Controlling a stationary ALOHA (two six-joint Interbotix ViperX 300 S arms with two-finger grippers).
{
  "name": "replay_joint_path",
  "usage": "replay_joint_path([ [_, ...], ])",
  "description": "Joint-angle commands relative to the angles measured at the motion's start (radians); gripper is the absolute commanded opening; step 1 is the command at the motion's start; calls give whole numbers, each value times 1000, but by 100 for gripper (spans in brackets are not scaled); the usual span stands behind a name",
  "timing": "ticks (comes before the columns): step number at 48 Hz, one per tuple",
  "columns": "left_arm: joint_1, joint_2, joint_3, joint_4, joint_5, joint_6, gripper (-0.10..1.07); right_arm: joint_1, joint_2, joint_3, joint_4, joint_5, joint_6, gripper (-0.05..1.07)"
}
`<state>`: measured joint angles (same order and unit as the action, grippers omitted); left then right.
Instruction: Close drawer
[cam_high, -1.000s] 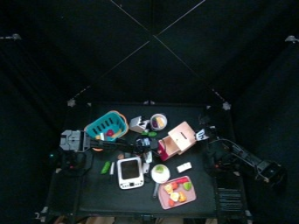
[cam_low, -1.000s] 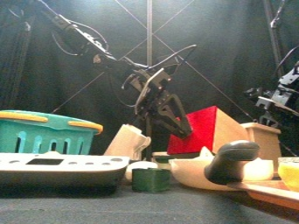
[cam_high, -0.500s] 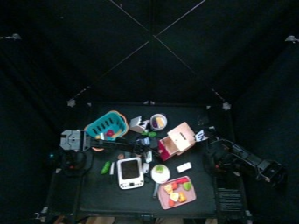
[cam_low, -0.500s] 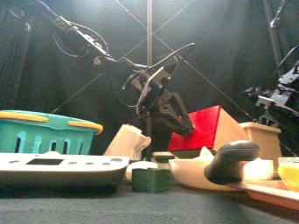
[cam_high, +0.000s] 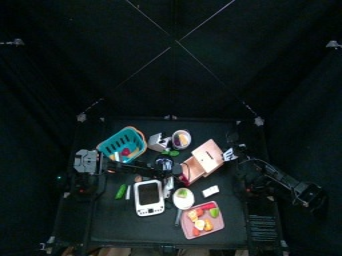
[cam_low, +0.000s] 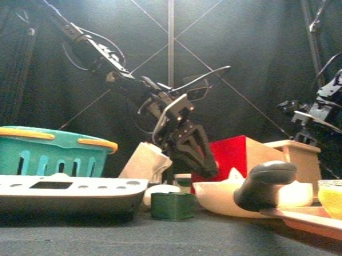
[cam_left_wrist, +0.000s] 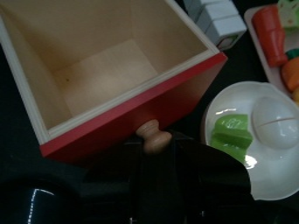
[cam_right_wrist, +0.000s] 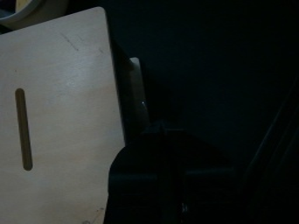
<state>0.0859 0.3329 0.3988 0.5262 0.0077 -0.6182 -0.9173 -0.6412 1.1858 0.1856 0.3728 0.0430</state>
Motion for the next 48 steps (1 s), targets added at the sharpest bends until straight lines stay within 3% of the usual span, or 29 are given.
replay_joint_path([
  [1,23,-11,-25,-2,3,-2,47,32,21,-6,9,2,3,4],
  [30,37,-23,-21,9,-110,-2,41,51,32,-8,9,2,3,4],
  [48,61,-49,17,-9,-107,-2,41,55,9,-20,2,11,2,4],
])
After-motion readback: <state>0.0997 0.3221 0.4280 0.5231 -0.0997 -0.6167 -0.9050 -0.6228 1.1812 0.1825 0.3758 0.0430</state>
